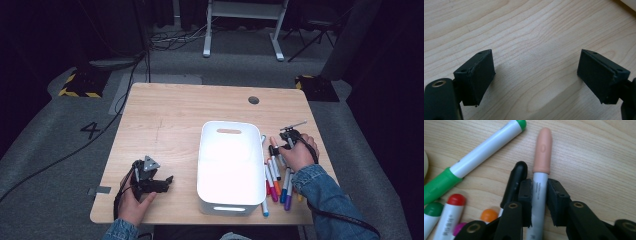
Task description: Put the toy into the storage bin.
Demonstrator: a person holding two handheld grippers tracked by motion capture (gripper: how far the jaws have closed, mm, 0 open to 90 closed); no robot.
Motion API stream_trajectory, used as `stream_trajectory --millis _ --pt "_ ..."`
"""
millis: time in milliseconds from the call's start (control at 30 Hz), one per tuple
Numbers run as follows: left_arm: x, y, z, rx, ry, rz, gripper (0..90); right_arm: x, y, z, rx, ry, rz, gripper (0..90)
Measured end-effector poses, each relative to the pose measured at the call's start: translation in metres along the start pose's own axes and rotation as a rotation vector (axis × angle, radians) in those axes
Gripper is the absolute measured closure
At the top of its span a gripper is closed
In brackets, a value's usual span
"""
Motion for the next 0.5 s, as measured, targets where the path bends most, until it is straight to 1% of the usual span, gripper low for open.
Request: stream_trajectory --millis 200,267,367,433,500 --pt "0.0 0.0 0.0 0.0 0.0 -0.001 14.5 -0.002 0.001 0.001 -0.01 0.02 0.006 76.7" --pt "0.0 0.0 0.0 0.0 0.0 -0.001 14.5 -0.004 0.0 0.003 -0.016 0.036 0.021 76.7" --pt "0.0 0.0 0.0 0.001 0.0 -0.002 14.5 -0.007 -0.008 0.007 -0.027 0.055 0.053 76.7" --pt "0.0 0.0 0.0 0.004 0.0 -0.006 14.5 -0.01 -0.016 0.01 -0.041 0.055 0.084 76.7" --pt "0.0 0.001 0.0 0.005 0.0 -0.002 14.4 -0.013 -0.026 0.011 -0.062 0.075 0.112 76.7"
Point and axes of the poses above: each handheld gripper's, and its own axes: y roughly forward along the jaws, x roughly out of its underside, z roughly to its right, the point moved 10 cm from there along y, roughly forward along the jaws, and after that the axes turned 14 degrees about x, right-handed, at the moved point
